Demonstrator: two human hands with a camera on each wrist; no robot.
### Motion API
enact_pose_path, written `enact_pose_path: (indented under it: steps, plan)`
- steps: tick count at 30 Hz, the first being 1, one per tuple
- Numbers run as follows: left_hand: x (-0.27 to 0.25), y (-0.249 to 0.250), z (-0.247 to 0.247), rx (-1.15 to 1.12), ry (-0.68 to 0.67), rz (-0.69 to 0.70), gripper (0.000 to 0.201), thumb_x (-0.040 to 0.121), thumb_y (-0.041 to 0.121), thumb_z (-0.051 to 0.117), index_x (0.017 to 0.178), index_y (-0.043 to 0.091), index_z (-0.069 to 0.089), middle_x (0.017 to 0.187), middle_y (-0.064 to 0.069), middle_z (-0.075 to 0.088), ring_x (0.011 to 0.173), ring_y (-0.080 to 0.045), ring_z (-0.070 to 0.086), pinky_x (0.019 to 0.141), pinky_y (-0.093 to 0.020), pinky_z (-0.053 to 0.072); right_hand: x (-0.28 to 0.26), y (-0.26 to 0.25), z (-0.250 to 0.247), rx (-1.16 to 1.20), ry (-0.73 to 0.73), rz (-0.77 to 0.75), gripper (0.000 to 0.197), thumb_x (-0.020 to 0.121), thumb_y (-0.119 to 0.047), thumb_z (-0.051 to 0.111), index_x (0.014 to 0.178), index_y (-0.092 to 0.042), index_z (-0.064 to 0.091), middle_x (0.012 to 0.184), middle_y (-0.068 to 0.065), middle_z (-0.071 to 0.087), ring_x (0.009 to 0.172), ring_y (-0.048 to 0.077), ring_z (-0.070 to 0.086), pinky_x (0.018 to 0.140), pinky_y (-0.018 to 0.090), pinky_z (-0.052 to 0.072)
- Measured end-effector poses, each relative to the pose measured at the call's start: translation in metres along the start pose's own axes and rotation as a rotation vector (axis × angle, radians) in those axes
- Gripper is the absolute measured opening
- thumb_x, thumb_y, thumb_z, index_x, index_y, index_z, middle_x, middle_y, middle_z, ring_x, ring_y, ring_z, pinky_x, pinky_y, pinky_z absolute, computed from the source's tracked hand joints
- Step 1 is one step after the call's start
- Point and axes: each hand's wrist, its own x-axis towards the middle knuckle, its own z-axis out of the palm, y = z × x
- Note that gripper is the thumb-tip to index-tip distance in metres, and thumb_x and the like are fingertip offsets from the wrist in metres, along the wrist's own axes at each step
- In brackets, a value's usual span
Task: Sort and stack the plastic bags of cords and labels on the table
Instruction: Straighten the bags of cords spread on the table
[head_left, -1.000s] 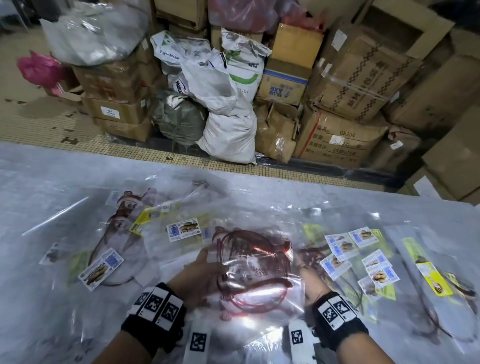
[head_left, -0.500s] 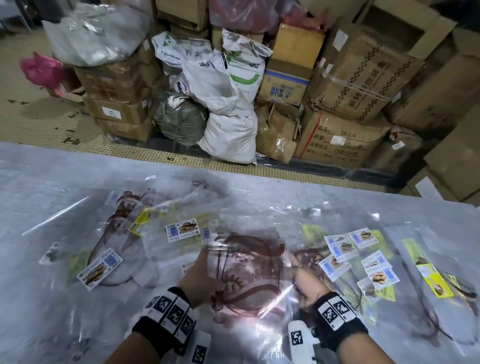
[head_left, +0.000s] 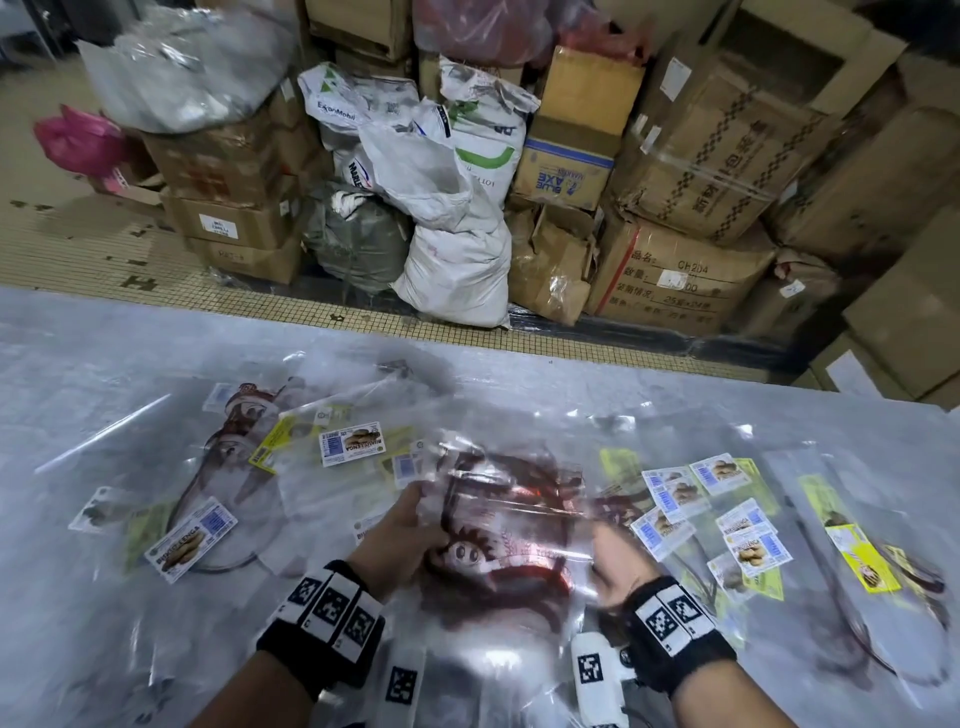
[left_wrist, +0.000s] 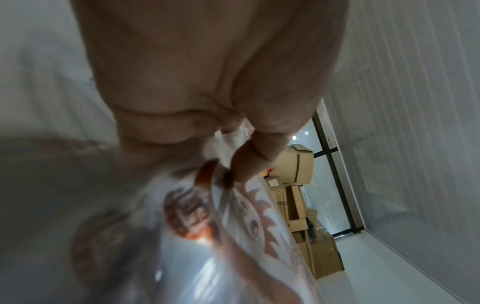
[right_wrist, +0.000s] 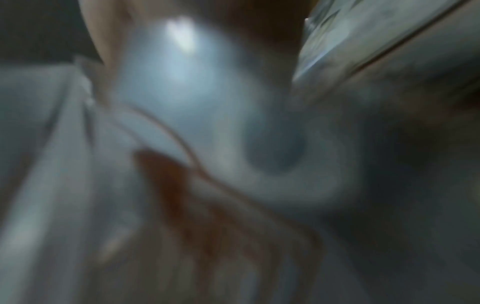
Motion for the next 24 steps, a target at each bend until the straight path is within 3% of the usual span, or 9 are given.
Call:
enact_pose_path:
  steps: [1, 3, 5, 10, 13, 14, 17, 21, 24]
  plan:
    - [0.002, -0.003, 0.0, -0.015, 0.048, -0.006, 0.048, 0.08, -0.026, 0.041, 0.109, 0.009, 0.055, 0.094, -0.025, 0.067, 0.074, -0.028, 0.07, 0.059, -0.034, 0.056, 0.002, 0.001, 0.002, -0.007, -0.056, 0.036, 0.02, 0.103, -0.011, 0.046, 0.112, -0.001, 0.06, 0.092, 0.016, 0.063, 0.078, 0.027, 0.066, 0.058, 0.032, 0.057]
    - [0.003, -0.007, 0.0, -0.016, 0.123, -0.019, 0.045, 0.078, -0.03, 0.04, 0.104, 0.004, 0.056, 0.082, -0.02, 0.067, 0.061, -0.021, 0.069, 0.05, -0.028, 0.054, 0.007, 0.003, 0.001, 0.026, -0.099, 0.091, 0.049, 0.098, -0.039, 0.059, 0.131, -0.002, 0.058, 0.113, 0.029, 0.062, 0.091, 0.04, 0.064, 0.072, 0.045, 0.057]
    - [0.004, -0.01, 0.0, -0.036, 0.167, -0.031, 0.041, 0.078, -0.03, 0.042, 0.102, 0.0, 0.056, 0.074, -0.017, 0.067, 0.053, -0.022, 0.068, 0.043, -0.028, 0.052, 0.006, 0.003, 0.002, 0.081, -0.098, 0.113, 0.058, 0.1, -0.05, 0.049, 0.126, 0.0, 0.061, 0.115, 0.033, 0.064, 0.087, 0.041, 0.069, 0.072, 0.046, 0.059]
    - [0.005, -0.018, -0.003, -0.054, 0.251, -0.033, 0.033, 0.081, -0.025, 0.047, 0.106, -0.006, 0.052, 0.068, -0.017, 0.066, 0.046, -0.023, 0.061, 0.037, -0.027, 0.048, -0.007, -0.002, 0.012, -0.067, -0.038, -0.047, 0.033, 0.103, -0.035, 0.049, 0.108, -0.01, 0.069, 0.099, 0.012, 0.076, 0.094, 0.027, 0.069, 0.08, 0.036, 0.053]
    - [0.005, -0.018, -0.003, -0.063, 0.267, -0.022, 0.035, 0.081, -0.026, 0.047, 0.107, -0.003, 0.052, 0.059, -0.011, 0.068, 0.045, -0.022, 0.062, 0.039, -0.027, 0.049, -0.004, -0.003, 0.011, -0.245, -0.054, -0.062, 0.026, 0.101, -0.036, 0.052, 0.114, -0.018, 0.066, 0.113, 0.0, 0.067, 0.105, 0.016, 0.058, 0.097, 0.037, 0.045]
    - [0.005, -0.018, -0.003, -0.083, 0.247, -0.02, 0.039, 0.081, -0.027, 0.046, 0.109, 0.0, 0.053, 0.063, -0.013, 0.069, 0.048, -0.024, 0.064, 0.04, -0.028, 0.05, -0.003, -0.004, 0.01, -0.284, -0.061, -0.068, 0.025, 0.1, -0.034, 0.055, 0.117, -0.018, 0.064, 0.114, -0.002, 0.065, 0.106, 0.014, 0.057, 0.094, 0.035, 0.046]
    - [0.005, -0.019, -0.002, -0.147, 0.226, -0.043, 0.044, 0.083, -0.026, 0.045, 0.114, 0.005, 0.052, 0.07, -0.018, 0.07, 0.052, -0.028, 0.065, 0.041, -0.028, 0.049, 0.002, -0.003, 0.007, -0.289, -0.074, -0.059, 0.02, 0.098, -0.018, 0.058, 0.116, -0.012, 0.063, 0.115, 0.005, 0.066, 0.097, 0.015, 0.057, 0.073, 0.028, 0.043]
    - [0.005, -0.02, -0.006, -0.018, 0.23, -0.082, 0.055, 0.084, -0.017, 0.055, 0.127, 0.015, 0.041, 0.075, -0.018, 0.063, 0.049, -0.02, 0.054, 0.037, -0.025, 0.039, 0.011, 0.0, 0.003, -0.076, -0.135, -0.086, 0.029, 0.093, 0.01, 0.048, 0.106, -0.009, 0.066, 0.112, 0.02, 0.069, 0.092, 0.027, 0.062, 0.081, 0.042, 0.049]
    - [0.004, -0.02, -0.008, 0.076, 0.206, -0.043, 0.083, 0.072, -0.02, 0.067, 0.138, 0.02, 0.034, 0.105, -0.02, 0.061, 0.072, -0.029, 0.065, 0.05, -0.029, 0.052, 0.008, 0.001, 0.006, -0.111, -0.123, -0.152, 0.044, 0.095, 0.012, 0.043, 0.114, -0.018, 0.068, 0.122, 0.009, 0.069, 0.105, 0.023, 0.064, 0.085, 0.036, 0.05]
